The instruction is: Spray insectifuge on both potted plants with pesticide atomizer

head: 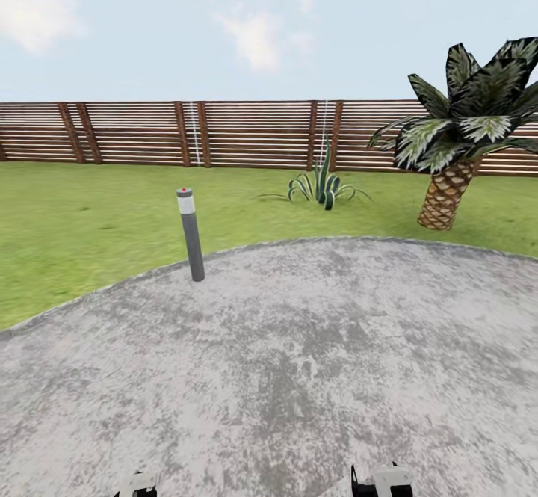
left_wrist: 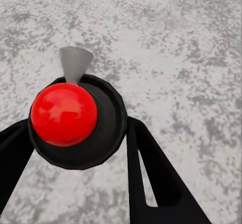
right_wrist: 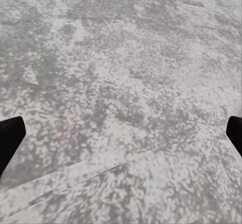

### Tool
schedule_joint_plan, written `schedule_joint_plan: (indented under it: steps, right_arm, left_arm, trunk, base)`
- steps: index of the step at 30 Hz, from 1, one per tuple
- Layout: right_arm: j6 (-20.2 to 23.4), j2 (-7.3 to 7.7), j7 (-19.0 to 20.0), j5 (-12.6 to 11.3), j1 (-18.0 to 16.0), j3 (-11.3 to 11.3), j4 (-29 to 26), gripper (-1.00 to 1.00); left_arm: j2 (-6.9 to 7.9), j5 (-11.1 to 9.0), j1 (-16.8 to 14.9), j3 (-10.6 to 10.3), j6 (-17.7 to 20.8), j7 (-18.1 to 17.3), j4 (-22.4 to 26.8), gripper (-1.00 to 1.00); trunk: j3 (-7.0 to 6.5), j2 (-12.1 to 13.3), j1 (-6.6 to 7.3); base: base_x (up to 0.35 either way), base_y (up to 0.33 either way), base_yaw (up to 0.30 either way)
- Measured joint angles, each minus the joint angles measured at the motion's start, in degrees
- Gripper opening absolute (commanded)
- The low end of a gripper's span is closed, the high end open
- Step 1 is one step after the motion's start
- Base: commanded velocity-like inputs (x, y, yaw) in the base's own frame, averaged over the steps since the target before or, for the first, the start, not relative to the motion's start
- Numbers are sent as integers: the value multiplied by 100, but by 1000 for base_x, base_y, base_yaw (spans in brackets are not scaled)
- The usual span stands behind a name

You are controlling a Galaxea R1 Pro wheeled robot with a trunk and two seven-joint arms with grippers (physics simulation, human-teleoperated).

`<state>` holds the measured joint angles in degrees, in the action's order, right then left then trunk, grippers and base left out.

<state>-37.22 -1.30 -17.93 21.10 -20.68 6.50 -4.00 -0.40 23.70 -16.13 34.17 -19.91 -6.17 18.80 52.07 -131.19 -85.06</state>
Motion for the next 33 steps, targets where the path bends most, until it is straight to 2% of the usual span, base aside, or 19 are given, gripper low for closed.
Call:
schedule_joint_plan:
  steps: [12,33]
  right_arm:
    - [-1,-1,0,0,-3,0,1,100]
    - [0,-4,1,0,-2,0,2,100]
  left_arm:
    - [0,0,1,-1,-8,0,3,-100]
    - [0,-1,37,-2,-8,0,9,-100]
  trunk:
    - [0,0,0]
    - [0,0,0]
  base:
    - [341,0,36]
    - [341,0,273]
